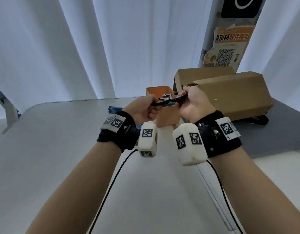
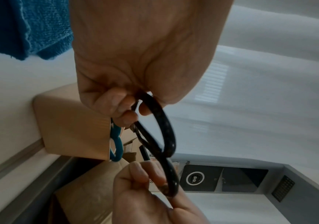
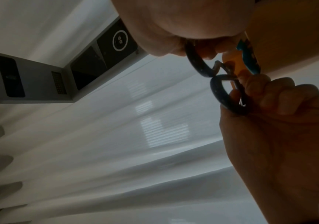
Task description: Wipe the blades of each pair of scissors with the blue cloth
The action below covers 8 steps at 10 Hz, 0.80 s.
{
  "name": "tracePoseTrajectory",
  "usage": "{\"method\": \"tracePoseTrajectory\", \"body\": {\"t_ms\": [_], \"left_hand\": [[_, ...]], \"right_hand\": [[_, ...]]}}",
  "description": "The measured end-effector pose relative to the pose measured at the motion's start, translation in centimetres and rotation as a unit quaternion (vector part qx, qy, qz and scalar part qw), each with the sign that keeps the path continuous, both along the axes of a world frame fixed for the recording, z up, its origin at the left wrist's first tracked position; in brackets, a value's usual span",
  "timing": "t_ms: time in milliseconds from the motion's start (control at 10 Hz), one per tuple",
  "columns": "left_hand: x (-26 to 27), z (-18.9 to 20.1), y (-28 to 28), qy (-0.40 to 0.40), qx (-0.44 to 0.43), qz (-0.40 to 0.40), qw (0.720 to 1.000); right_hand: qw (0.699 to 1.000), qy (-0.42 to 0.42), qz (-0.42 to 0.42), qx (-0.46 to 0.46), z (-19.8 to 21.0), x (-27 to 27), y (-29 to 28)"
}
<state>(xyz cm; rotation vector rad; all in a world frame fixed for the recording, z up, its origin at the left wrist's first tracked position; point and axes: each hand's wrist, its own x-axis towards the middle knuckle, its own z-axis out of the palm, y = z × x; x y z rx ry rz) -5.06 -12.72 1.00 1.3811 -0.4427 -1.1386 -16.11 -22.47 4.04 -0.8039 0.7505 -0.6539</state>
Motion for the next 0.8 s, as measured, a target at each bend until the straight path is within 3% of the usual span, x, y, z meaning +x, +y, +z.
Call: {"method": "tracePoseTrajectory", "body": {"t_ms": [200,600,800], "left_hand": [[0.0,-0.2,0.0,0.009,0.026,-0.005,1.000],[0.7,-0.1,1.8,-0.016,0.024,0.030,0.999],[1.0,0.3,2.8,-0.002,0.000,0.049,0.999]], "right_hand": [[0.999,0.043,0.020,-0.017,-0.9,0.4,-0.4],[0.999,-0.036,0.007,0.033,-0.4,-0.6,1.0],[0.999,-0.007,0.037,0.035,0.5,-0.9,2.6]]}}
